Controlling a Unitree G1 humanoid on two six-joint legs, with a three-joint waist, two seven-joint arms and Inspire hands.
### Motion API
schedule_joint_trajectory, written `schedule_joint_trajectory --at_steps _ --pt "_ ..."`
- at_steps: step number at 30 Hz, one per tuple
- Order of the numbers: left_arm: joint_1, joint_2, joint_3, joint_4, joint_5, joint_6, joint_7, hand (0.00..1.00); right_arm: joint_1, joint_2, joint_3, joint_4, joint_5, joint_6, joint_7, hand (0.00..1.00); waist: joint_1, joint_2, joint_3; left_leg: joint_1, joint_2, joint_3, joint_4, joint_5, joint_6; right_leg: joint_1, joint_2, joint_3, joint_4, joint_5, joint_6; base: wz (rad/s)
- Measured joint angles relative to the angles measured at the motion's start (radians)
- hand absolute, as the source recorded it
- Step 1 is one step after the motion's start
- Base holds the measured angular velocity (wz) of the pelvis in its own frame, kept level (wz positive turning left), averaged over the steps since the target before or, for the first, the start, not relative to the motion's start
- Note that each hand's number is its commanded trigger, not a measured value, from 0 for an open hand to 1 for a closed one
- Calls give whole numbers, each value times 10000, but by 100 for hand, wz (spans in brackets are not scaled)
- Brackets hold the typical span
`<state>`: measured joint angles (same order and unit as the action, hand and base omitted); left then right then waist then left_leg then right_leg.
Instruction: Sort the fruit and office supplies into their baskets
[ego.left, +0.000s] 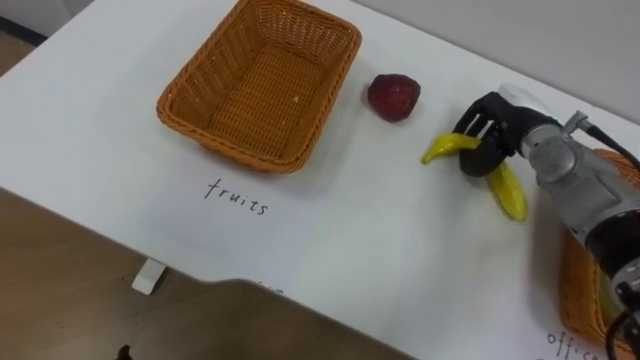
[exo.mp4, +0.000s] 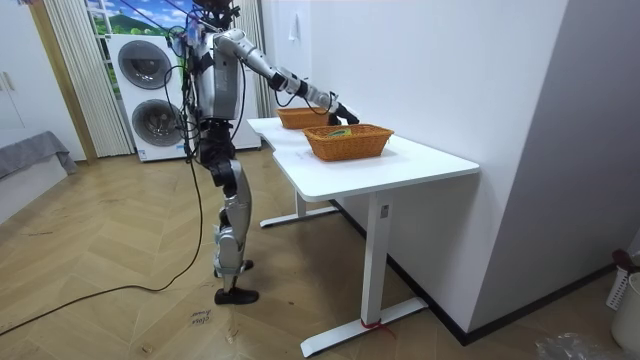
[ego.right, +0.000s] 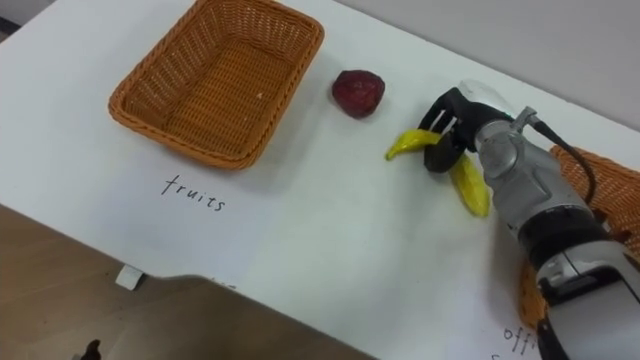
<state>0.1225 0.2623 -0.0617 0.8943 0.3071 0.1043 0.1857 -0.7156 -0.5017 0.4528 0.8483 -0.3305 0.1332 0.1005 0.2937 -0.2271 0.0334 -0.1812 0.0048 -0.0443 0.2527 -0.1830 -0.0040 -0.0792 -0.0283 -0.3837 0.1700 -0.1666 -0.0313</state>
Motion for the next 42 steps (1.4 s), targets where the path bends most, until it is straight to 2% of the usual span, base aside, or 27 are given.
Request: schedule_joint_trajectory --at_steps 10,12,19,25,27,33,40,42 --pt "-4 9 3 -1 15 0 69 0 1 -5 -30 -230 -131 2 65 100 -39 -1 -3 6 3 3 -26 -1 -1 -14 7 6 -7 0 1 0" --pt "58 15 13 -153 16 -7 77 0 121 -4 -44 -659 -346 -1 147 100 -144 -2 -10 -1 -1 3 -26 -1 -1 -16 2 16 -7 0 1 0" --pt "147 18 110 -355 14 -20 84 0 323 -6 -59 -1887 -383 -16 370 100 -183 27 -35 18 -5 24 -12 0 1 -6 -3 86 -9 0 1 0" --pt "501 -7 577 -447 108 -4 215 0 328 -16 -495 -3089 -760 -87 622 100 -289 111 -62 211 -11 -18 -15 0 1 221 14 167 -46 0 3 3" --pt "660 -47 760 -679 100 4 264 0 329 -19 -588 -3559 -677 -104 668 100 -445 154 -85 215 -15 -93 -14 1 1 251 13 262 -41 0 3 11" --pt "746 -404 901 -918 102 0 554 0 352 -24 -881 -4726 -674 -118 675 100 -459 324 -170 779 -13 -145 -200 4 -3 713 11 268 -32 0 4 -1" --pt "1023 -484 987 -1676 114 -4 586 0 328 -33 -1339 -5688 -724 -96 864 100 -573 287 -227 1215 -16 -132 -439 62 -9 1020 -20 347 -24 -1 6 0" --pt "1137 -493 991 -1700 110 -3 589 0 328 -33 -1484 -5907 -1042 -79 947 100 -680 247 -275 1414 -18 -132 -508 64 -7 1175 -7 480 -16 -3 9 0"
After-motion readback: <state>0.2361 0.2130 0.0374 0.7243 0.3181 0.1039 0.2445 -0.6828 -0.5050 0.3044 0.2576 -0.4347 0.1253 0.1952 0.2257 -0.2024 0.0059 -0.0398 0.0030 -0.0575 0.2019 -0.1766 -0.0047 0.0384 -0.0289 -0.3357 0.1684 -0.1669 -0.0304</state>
